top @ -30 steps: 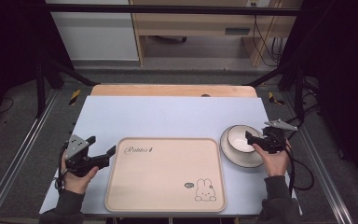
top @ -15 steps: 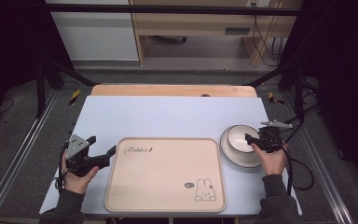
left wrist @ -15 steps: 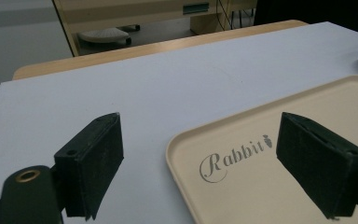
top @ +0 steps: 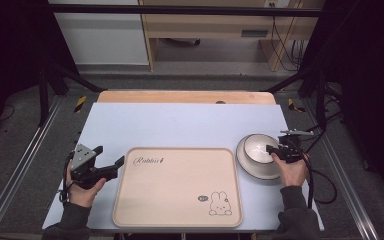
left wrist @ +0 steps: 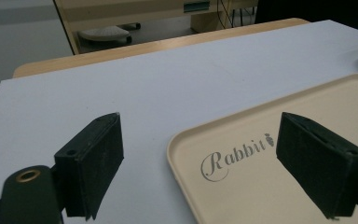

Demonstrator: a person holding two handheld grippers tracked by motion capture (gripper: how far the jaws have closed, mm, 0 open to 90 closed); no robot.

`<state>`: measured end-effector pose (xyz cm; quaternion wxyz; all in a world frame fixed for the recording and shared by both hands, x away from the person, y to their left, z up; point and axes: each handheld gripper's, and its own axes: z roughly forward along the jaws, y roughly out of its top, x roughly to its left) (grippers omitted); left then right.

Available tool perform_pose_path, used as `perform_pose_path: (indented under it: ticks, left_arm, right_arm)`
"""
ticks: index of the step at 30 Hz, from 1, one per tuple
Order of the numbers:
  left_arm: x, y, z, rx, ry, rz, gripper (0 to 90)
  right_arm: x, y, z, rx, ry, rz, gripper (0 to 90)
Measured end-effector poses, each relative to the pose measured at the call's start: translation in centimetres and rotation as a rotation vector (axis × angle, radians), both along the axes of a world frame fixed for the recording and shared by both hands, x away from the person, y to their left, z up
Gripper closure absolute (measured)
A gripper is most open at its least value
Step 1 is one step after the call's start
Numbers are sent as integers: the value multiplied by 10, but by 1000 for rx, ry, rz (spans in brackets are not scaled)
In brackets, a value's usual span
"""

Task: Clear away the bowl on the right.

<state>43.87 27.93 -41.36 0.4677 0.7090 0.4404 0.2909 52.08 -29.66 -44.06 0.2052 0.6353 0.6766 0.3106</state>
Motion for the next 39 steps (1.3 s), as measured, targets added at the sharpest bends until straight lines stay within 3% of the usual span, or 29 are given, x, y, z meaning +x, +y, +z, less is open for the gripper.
perform_pose_path:
  ticks: [12,20,28,39]
  left_arm:
    - [0,0,-1,2,4,1,145]
    - [0,0,-1,5,6,1,145]
    - [0,-1,-1,7,6,-1,145]
    - [1,-1,-1,9,6,0,145]
  right_arm:
    - [3,-2,-3,-20,42,-21,776]
    - [3,-4,-2,24,62,-35,794]
    - [3,-8,-1,62,61,-40,817]
    - [1,-4,1,48,38,-47,825]
